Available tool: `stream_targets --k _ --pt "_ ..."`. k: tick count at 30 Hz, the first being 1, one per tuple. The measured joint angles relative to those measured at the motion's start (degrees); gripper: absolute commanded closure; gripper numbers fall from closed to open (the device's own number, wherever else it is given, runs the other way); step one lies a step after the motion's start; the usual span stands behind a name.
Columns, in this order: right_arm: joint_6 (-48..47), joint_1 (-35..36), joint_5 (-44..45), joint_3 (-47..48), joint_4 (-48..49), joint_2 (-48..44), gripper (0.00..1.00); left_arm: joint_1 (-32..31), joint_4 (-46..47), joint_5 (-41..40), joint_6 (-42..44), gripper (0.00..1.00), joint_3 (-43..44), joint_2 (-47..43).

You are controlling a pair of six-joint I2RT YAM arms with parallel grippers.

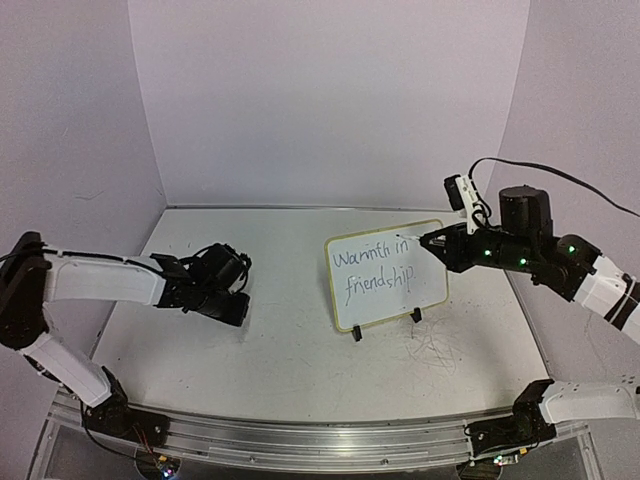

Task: Write a sentence on the whiteboard
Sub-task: Pick up the pen cap from the center of the board, then insert the whiteboard marker without the cap into the pen cap.

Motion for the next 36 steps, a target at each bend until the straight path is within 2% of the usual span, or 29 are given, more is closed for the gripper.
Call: stream_targets --k 4,7,11,15,20,36 --pt "0.46 0.00 -7.23 1.94 -0.64 2.82 1.00 -5.83 4.37 -0.85 6.04 1.00 -1.44 -12.04" --pt "1.23 0.31 -13.29 3.83 -1.06 6.11 1.00 -10.98 7.64 -0.83 11.98 1.00 -1.29 -17.17" --pt "1.97 3.10 -17.81 6.61 -1.33 10.90 1.00 -17.74 9.31 -0.72 19.98 1.00 0.19 -18.11" --pt "2.07 8.91 -19.65 9.92 -1.86 15.79 1.00 -22.13 9.63 -0.86 26.29 1.00 3.03 -15.98" --pt "1.83 13.48 -20.59 11.38 -2.34 18.65 1.00 -24.33 10.09 -1.96 31.33 1.00 4.75 -13.67" --pt "1.24 13.64 -22.24 11.40 -3.09 20.09 1.00 -25.34 10.12 -3.58 34.99 1.00 4.75 -13.10"
